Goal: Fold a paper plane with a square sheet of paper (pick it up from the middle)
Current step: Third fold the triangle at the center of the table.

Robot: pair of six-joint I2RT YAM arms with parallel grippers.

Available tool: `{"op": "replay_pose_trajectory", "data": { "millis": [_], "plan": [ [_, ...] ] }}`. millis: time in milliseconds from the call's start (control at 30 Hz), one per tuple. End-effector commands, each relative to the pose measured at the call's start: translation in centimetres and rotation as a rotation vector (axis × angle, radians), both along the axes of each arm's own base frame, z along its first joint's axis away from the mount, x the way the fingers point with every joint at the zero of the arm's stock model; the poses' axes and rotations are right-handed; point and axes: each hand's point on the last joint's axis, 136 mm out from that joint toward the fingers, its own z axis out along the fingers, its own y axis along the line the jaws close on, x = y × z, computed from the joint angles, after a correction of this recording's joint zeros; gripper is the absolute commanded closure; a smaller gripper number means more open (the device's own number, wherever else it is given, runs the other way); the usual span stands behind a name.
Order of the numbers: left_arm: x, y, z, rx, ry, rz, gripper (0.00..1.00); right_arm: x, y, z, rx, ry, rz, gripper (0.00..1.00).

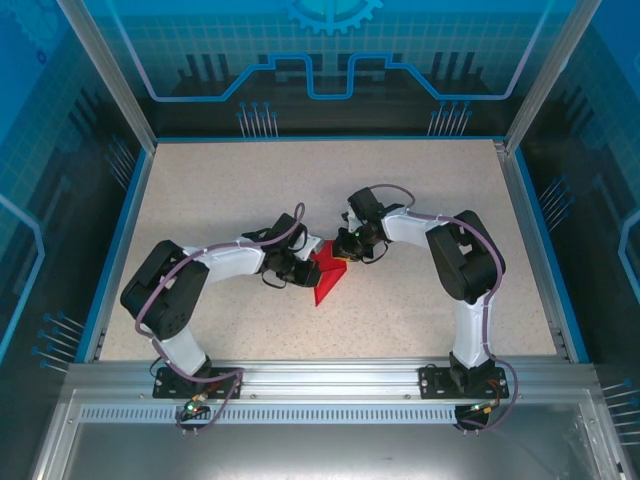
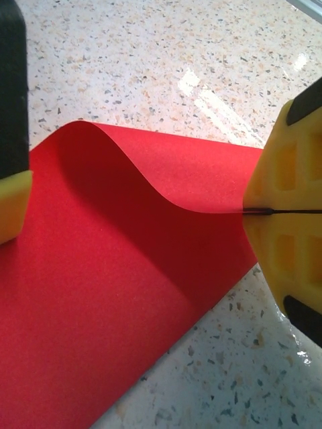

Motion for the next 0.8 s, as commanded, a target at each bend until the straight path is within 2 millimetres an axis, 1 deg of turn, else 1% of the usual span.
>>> {"op": "replay_pose_trajectory", "data": {
  "millis": [0,267,467,767],
  "plan": [
    [0.77,0.27,-0.39,0.013,-0.001,0.029,0.93,-0.94,-0.02,-0.66,-0.020,0.041,0.018,0.84],
    [1.45,0.23,-0.80,0.032,-0.007,0.031,0.92,-1.00,0.04,-0.80,-0.018,0.047,0.013,0.84],
    [1.32,0.44,-1.24,0.050,0.001,0.026,0.92,-1.05,-0.04,-0.95,-0.020,0.053,0.009,0.84],
    [1.15,0.66,-1.21,0.059,0.005,0.036,0.91,-1.06,-0.09,-0.97,-0.025,0.052,0.006,0.83]
  ]
}}
